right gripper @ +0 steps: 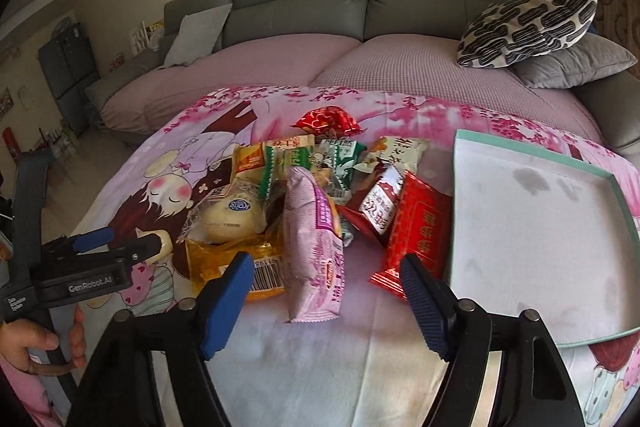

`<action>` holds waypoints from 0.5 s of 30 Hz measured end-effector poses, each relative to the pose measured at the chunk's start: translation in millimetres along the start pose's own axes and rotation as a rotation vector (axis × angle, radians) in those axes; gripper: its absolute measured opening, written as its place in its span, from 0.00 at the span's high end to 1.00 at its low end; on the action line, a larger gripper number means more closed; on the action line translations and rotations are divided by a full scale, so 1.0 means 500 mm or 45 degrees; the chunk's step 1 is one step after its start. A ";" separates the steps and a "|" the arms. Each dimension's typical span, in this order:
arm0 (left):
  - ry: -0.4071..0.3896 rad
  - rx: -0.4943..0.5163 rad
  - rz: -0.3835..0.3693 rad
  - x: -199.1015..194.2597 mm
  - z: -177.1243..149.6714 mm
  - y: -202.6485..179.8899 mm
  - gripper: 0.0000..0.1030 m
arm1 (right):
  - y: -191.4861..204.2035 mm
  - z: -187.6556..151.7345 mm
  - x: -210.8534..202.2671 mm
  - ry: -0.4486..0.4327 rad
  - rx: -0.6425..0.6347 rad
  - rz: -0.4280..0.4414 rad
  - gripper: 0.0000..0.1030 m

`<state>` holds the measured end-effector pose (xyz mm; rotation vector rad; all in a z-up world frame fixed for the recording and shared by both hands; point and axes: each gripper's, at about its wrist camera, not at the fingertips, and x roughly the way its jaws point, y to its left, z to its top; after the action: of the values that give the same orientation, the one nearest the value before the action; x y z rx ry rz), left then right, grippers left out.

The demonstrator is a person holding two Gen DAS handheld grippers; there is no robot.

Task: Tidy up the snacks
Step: 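Grasp the pink wafer bag with right tool while left tool grasps pudding cup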

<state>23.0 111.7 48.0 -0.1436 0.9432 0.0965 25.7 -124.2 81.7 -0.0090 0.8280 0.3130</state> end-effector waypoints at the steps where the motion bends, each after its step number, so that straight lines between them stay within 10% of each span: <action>1: 0.010 -0.009 -0.011 0.006 0.001 0.001 0.20 | 0.005 0.002 0.011 0.019 -0.008 -0.003 0.33; 7: 0.085 -0.035 -0.041 0.050 -0.004 0.005 0.37 | 0.004 0.002 0.061 0.107 0.005 0.010 0.59; 15: 0.083 -0.052 -0.048 0.063 -0.008 0.016 0.52 | 0.007 0.001 0.068 0.117 -0.028 0.009 0.68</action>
<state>36.8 119.5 19.5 -0.2033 1.0037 0.0767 46.4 -111.6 58.0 -0.0409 0.9161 0.3302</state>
